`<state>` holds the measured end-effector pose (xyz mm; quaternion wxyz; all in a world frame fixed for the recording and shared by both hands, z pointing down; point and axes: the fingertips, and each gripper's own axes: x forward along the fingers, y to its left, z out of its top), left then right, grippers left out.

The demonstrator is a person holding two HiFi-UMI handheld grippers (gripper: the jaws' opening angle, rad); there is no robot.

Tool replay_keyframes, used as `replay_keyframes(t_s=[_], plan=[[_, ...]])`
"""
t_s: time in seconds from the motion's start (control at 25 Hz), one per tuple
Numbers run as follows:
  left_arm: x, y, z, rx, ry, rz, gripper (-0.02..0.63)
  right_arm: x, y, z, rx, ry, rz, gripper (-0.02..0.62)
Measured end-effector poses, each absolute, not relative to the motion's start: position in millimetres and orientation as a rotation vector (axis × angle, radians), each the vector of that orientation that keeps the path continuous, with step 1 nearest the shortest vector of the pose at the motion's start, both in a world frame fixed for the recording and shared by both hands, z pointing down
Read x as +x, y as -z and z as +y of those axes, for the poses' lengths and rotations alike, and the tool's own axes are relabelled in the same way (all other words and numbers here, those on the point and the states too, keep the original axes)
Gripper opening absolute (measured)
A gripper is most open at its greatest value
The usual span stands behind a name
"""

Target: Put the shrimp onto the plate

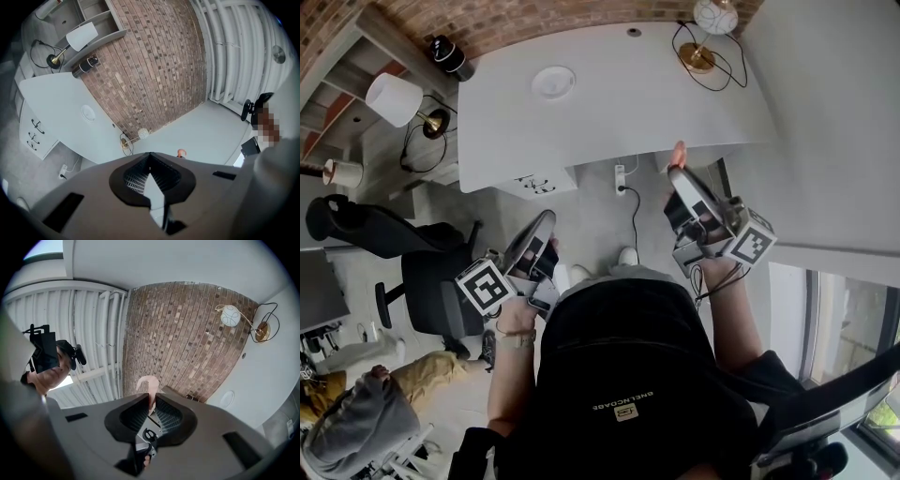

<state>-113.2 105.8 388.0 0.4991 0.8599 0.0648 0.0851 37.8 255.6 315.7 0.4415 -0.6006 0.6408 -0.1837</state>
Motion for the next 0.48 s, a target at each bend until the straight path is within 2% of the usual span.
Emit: replay_keyframes(t_s=[0.48], plan=[[-72,-381,144,2.12,-0.184,0.139,0.005,76,-316,283,-1.442,0.446,1.608,0.043]])
